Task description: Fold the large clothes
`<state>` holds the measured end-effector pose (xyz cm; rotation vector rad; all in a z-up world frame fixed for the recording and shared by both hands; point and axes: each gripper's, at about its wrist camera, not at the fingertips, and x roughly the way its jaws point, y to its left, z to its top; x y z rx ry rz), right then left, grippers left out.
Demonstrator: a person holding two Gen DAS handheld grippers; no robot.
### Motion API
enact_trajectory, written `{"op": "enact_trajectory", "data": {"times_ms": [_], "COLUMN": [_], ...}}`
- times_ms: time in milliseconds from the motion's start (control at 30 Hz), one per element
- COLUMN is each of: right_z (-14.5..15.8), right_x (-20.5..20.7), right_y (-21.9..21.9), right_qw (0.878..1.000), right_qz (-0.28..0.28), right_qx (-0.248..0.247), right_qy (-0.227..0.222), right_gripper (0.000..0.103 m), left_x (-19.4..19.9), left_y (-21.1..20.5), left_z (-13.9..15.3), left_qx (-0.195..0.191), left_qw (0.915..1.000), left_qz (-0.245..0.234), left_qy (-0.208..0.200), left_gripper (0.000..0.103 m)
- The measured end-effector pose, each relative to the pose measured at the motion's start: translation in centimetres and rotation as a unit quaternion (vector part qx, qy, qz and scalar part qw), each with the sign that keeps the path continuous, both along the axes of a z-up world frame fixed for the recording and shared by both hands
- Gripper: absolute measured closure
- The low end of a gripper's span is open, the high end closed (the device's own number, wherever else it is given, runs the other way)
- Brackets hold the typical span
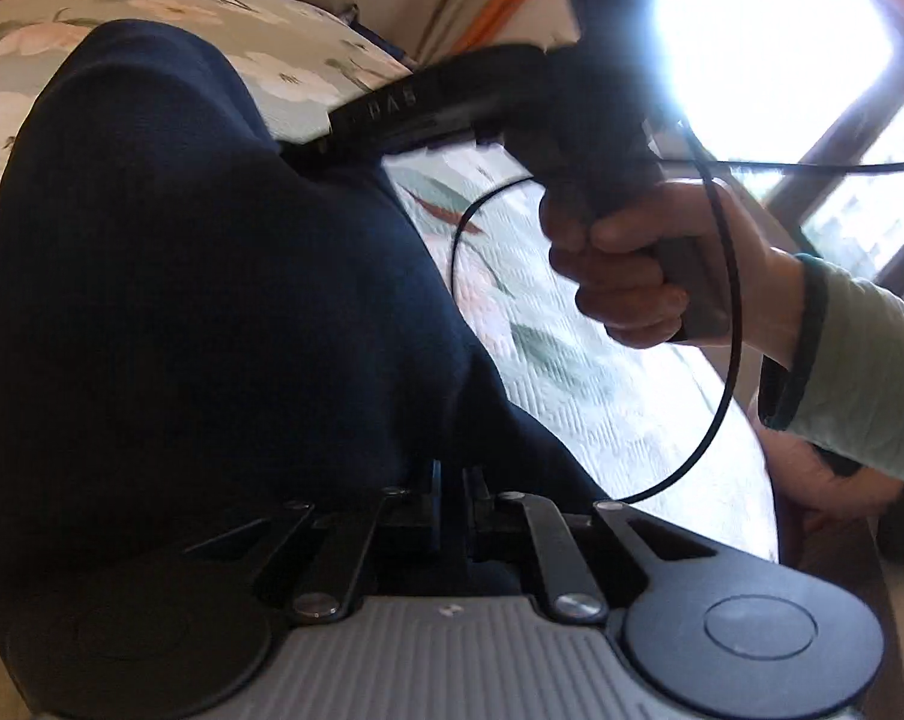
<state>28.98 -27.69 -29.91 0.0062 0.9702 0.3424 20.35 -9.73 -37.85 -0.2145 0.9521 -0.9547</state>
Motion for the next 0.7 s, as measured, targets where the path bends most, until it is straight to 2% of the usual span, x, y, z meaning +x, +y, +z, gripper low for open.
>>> {"op": "enact_trajectory", "data": {"times_ms": [67, 167, 267, 300, 400, 433, 500, 533, 600, 633, 700], "right_z": [-0.1, 0.3, 3.0, 4.5, 7.2, 7.3, 6.2, 5.2, 2.4, 1.1, 0.4], "right_x": [-0.2, -1.0, -2.6, -3.5, -6.2, -6.8, -7.6, -8.0, -8.3, -8.4, -9.1], "right_y": [-0.8, -0.3, 0.7, 1.0, 1.8, 2.3, 3.7, 4.5, 5.6, 5.4, 4.0], "right_qw": [1.000, 0.998, 0.996, 0.996, 0.997, 0.997, 0.999, 0.999, 0.998, 0.997, 0.997], "right_qz": [-0.019, -0.044, -0.047, -0.038, -0.014, -0.011, 0.004, 0.009, 0.001, -0.014, -0.050], "right_qx": [0.002, -0.042, -0.068, -0.057, 0.003, 0.018, 0.023, 0.002, -0.059, -0.072, -0.054], "right_qy": [0.000, -0.013, -0.041, -0.056, -0.074, -0.069, -0.048, -0.045, -0.025, -0.013, -0.013], "right_gripper": [0.079, 0.079, 0.076, 0.072, 0.073, 0.073, 0.073, 0.074, 0.077, 0.077, 0.078], "left_x": [-0.4, 0.3, 0.2, 0.4, 2.4, 3.7, 7.0, 9.4, 13.3, 14.6, 16.5], "left_y": [0.4, 1.0, 3.2, 4.8, 8.3, 9.0, 9.6, 9.3, 5.7, 4.7, 2.9], "left_z": [0.4, 2.2, 5.0, 5.8, 8.0, 8.3, 8.4, 7.7, 5.3, 3.9, 2.1], "left_qx": [0.005, -0.004, -0.017, -0.033, -0.068, -0.072, -0.054, -0.041, -0.024, -0.027, -0.039], "left_qw": [1.0000, 0.9998, 0.9998, 0.9990, 0.9898, 0.9850, 0.9764, 0.9751, 0.9830, 0.9866, 0.9911], "left_qz": [-0.008, -0.008, 0.008, 0.028, 0.118, 0.147, 0.194, 0.205, 0.180, 0.160, 0.122], "left_qy": [0.000, 0.016, -0.007, -0.014, -0.041, -0.055, -0.078, -0.074, -0.029, -0.009, 0.037], "left_gripper": [0.093, 0.093, 0.092, 0.089, 0.087, 0.087, 0.087, 0.087, 0.091, 0.092, 0.100]}}
